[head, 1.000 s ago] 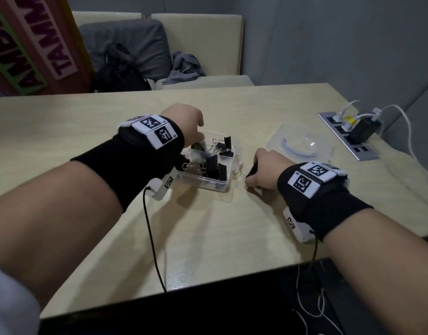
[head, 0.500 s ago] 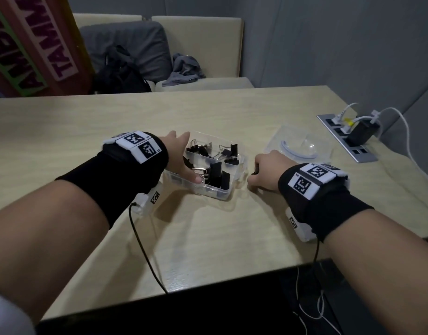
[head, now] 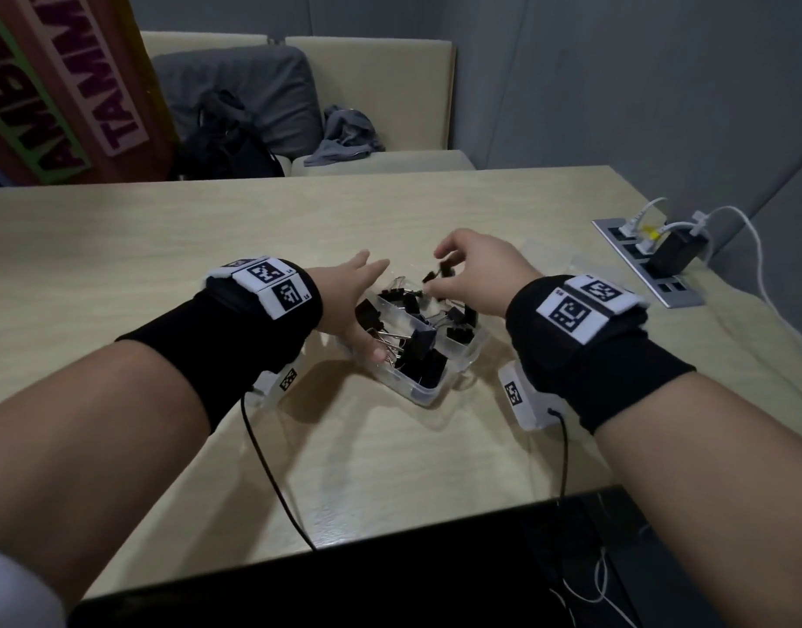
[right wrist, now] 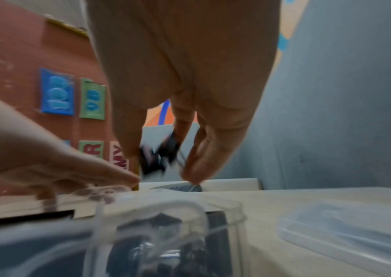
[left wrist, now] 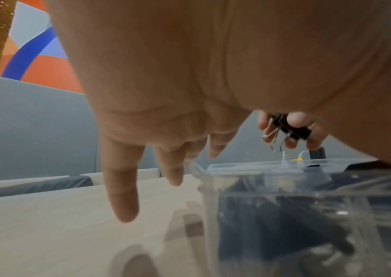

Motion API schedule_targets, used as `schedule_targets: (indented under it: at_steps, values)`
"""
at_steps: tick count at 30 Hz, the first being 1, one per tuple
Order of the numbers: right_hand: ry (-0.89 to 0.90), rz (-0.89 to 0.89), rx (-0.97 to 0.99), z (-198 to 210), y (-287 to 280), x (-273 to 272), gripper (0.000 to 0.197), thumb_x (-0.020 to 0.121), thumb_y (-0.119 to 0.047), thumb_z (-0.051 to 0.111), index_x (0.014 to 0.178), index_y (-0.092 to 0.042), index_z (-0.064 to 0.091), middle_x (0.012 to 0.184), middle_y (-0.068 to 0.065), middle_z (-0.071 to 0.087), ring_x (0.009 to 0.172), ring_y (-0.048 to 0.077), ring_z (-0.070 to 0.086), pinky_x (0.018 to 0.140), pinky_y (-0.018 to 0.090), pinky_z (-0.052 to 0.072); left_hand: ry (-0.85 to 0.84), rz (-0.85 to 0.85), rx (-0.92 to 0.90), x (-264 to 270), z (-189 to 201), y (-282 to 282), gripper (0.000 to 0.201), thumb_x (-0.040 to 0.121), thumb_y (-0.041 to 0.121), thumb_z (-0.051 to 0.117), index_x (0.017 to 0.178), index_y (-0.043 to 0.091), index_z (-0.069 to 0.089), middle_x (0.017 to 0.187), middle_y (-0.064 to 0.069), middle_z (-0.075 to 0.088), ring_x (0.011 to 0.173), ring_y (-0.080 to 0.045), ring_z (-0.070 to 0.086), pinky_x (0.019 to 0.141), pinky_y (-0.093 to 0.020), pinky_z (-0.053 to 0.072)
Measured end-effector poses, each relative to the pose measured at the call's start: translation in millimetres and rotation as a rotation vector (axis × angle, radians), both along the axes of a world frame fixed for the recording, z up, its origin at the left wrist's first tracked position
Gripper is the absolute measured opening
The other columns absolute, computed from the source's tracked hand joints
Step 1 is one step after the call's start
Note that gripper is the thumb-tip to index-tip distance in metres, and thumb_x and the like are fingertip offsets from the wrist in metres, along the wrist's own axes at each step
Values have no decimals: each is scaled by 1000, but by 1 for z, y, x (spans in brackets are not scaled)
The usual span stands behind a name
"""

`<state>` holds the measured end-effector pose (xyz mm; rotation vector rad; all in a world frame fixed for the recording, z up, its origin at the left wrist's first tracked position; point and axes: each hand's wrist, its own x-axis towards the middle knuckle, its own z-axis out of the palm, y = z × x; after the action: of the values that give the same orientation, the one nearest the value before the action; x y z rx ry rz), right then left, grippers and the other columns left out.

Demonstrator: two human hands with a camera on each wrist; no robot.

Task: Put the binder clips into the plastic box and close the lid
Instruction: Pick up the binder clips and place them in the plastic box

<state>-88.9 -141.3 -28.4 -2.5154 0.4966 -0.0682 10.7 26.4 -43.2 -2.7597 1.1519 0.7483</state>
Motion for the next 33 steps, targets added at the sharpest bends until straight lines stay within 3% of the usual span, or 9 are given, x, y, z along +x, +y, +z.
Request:
schedule_targets:
  at_steps: [4, 8, 13, 16, 19, 22, 28, 30, 33]
  values:
    - [35, 60, -131, 1, 5, -2, 33, 88, -29, 64, 120, -23, 61, 124, 1, 62, 109, 21, 60, 77, 26, 42, -4, -19, -9, 5, -2, 6, 137, 56, 62, 80, 154, 30, -12, 162, -4, -19, 150, -28, 15, 119, -47, 25]
    - [181, 209, -233, 2, 13, -4, 25, 92, -14, 52, 102, -23, 73, 104, 1, 60, 97, 22, 61, 75, 26, 40, -67, 17, 12, 10, -2, 12, 136, 55, 65, 77, 154, 31, -10, 164, -9, -9, 149, -32, 19, 117, -48, 28]
    - [464, 370, -372, -8, 27, -9, 34, 95, -10, 48, 123, -16, 65, 118, 4, 68, 109, 25, 62, 81, 27, 46, -182, 76, 68, 18, 8, 16, 132, 51, 71, 76, 154, 34, 2, 158, -8, 22, 135, -33, 44, 106, -50, 43]
    - [480, 341, -239, -5, 26, -10, 35, 95, -3, 46, 118, -14, 69, 109, 3, 72, 100, 23, 68, 68, 25, 48, -206, 101, 104, 19, 14, 17, 128, 53, 69, 77, 153, 34, 7, 154, -8, 29, 129, -32, 49, 101, -49, 46]
    - [392, 255, -252, -1, 23, -8, 34, 94, -4, 46, 112, -17, 71, 112, 3, 67, 103, 25, 65, 80, 27, 48, -165, 99, 113, 12, 18, 14, 121, 57, 70, 75, 153, 31, 11, 144, -9, 46, 125, -31, 53, 102, -46, 46]
    - [314, 155, -373, -3, 14, -7, 28, 92, -11, 50, 112, -18, 69, 120, 10, 57, 106, 33, 60, 92, 40, 52, -69, 73, 160, -2, 16, 9, 131, 55, 71, 74, 154, 30, 0, 142, -9, 53, 127, -29, 53, 106, -45, 43]
    - [574, 195, -515, -4, 2, -12, 33, 98, -11, 43, 117, -4, 68, 116, 12, 70, 106, 29, 67, 95, 35, 52, -54, 3, 17, -8, 7, 2, 139, 51, 55, 87, 154, 33, -5, 144, -9, 46, 129, -29, 50, 105, -43, 42]
    - [556, 159, -448, -5, -5, -17, 32, 98, -12, 43, 116, -2, 67, 110, 14, 72, 99, 30, 70, 90, 38, 56, -98, -9, -6, -4, 11, 2, 135, 51, 55, 87, 153, 36, 1, 146, -7, 41, 128, -29, 50, 104, -45, 44]
    - [414, -23, -36, -4, -14, -24, 23, 97, -10, 42, 111, -6, 60, 95, 13, 72, 77, 28, 74, 74, 41, 62, -179, -12, 12, 0, 19, 1, 120, 57, 56, 84, 152, 35, 14, 146, -4, 39, 127, -28, 50, 102, -45, 46]
